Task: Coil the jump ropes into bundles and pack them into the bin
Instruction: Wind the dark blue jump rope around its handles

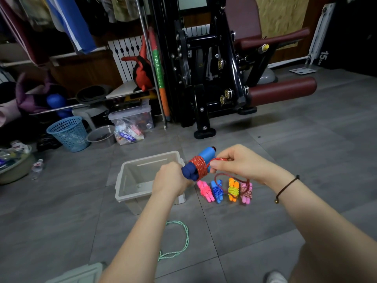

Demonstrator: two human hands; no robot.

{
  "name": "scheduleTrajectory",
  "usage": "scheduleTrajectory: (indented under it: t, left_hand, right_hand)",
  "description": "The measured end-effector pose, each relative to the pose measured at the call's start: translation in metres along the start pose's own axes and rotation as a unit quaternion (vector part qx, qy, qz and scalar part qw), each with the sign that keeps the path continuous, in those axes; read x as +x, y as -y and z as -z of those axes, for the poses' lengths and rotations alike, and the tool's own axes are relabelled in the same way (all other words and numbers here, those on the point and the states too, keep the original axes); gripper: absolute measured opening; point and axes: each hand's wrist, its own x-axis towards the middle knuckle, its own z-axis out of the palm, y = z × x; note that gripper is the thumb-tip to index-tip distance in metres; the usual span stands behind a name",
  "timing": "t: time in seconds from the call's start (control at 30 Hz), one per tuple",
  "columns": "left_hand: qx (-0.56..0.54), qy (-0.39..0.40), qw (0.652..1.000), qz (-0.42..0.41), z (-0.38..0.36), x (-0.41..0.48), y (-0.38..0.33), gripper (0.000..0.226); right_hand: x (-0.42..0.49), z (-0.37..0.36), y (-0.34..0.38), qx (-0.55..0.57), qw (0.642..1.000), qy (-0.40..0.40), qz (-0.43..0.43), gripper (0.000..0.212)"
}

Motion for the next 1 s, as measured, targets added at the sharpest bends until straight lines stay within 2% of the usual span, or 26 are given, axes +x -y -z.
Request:
scheduleTrajectory:
  t: [0.23, 0.53, 0.73, 0.87, 1.0]
  left_hand:
    - [0.148, 0.055, 0.979, -0.128, -0.014, -0.010, -0.012, 0.033]
    - [0.220, 0.073, 0.942, -0.241, -0.011, -0.015, -0.014, 0.030]
    - [0.174, 0.068, 0.932, -0.310, 0.001, -0.026, -0.016, 0.025]
    - [0.103, 0.060, 0.939, -0.324, 0.016, -0.031, -0.007, 0.028]
    - [-0.043, 0.109, 0.937, -0.329, 0.024, -0.033, 0.000, 0.031]
  right_hand:
    - [0.009, -0.006, -0.008, -0.182, 0.976, -0.113, 0.034, 0.029]
    - [0.013, -0.010, -0.019, -0.253, 0.958, -0.134, 0.014, 0.029]
    - [0.016, -0.010, -0.028, -0.250, 0.962, -0.107, -0.012, 0.032]
    - [0.014, 0.001, -0.031, -0.161, 0.983, -0.082, -0.025, 0.023]
    - [0.009, 0.006, -0.022, -0.033, 0.998, 0.006, -0.060, 0.038]
